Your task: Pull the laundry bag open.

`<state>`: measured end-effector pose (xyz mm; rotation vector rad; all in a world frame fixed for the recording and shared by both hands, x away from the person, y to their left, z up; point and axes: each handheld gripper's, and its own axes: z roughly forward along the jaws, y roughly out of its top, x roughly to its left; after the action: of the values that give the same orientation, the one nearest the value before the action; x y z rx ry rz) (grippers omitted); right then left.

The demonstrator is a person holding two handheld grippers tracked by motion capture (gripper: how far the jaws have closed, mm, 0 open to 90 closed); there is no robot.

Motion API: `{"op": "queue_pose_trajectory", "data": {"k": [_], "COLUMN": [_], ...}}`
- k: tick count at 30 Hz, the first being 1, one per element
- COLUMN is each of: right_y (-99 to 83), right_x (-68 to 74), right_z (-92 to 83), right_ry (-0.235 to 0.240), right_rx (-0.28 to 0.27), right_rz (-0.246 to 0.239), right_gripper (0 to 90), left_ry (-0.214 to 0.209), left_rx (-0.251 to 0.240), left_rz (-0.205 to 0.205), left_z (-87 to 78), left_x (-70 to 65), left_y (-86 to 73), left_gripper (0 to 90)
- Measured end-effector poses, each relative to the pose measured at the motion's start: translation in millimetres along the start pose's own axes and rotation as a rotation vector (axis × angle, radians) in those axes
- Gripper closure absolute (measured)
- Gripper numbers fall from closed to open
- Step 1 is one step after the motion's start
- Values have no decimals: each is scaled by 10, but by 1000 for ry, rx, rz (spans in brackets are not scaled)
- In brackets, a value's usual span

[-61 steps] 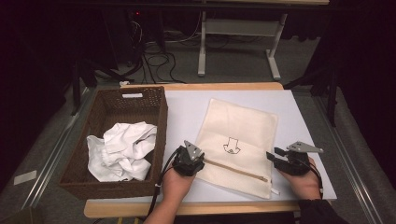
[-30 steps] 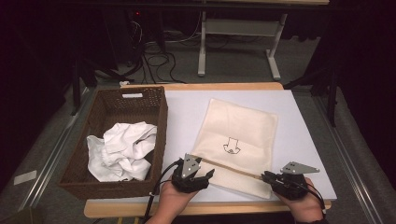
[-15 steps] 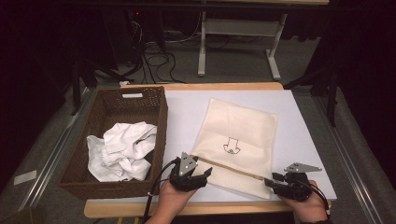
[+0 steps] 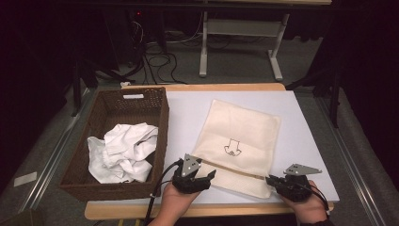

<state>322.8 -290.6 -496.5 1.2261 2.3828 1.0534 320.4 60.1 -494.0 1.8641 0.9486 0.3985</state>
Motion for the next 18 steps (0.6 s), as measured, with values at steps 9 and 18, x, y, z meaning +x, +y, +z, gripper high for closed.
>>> {"op": "queue_pose_trajectory", "data": {"k": [9, 18], "right_y": [51, 99], "right_x": [69, 163], "right_z": [-83, -150], "right_ry": [1, 0], "right_rx": [-85, -157], "right_rz": [-30, -77], "right_gripper": [839, 840], "left_ry": [-45, -120], "left_rx": [-16, -7], "left_rz": [8, 43], "left_z": [47, 258], "left_x": [-113, -354], "left_y": [14, 54], "left_gripper": [398, 470]}}
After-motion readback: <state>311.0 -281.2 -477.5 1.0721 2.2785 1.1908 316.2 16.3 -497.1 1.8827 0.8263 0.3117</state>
